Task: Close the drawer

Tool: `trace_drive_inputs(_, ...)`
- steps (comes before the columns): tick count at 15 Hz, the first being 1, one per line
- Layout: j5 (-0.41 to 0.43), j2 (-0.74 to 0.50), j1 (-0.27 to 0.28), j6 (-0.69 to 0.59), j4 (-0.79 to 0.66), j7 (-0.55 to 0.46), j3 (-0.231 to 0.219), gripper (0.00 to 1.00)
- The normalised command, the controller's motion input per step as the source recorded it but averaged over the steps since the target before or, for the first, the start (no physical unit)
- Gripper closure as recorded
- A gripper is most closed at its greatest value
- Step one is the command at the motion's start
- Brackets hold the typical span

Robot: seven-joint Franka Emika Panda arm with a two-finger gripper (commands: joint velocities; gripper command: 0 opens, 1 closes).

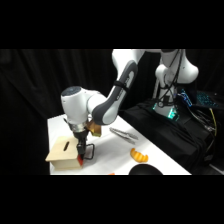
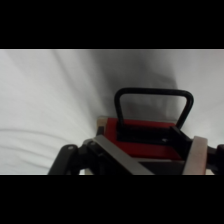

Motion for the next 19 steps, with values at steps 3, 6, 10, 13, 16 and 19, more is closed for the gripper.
trace_drive_inputs(3, 0.030, -0.11, -0.060, -0.54, 0.32, -0.21, 0.037, 0.00)
trace_drive_inputs(6, -0.048, -0.45, -0.049, -0.56, 0.02, -0.25, 0.045, 0.00)
trace_drive_inputs(10, -0.077, -0.47, -0.075, -0.52, -0.02, -0.22, 0.084, 0.00)
trace_drive_inputs(13, -0.026, -0.34, -0.126, -0.45, 0.02, -0.26, 0.152, 0.00)
trace_drive_inputs(16, -0.001, -0.27, -0.118, -0.38, 0.00, -0.23, 0.155, 0.00)
trace_drive_inputs(19, -0.032, -0.28, -0.095, -0.30, -0.08, -0.15, 0.123, 0.00)
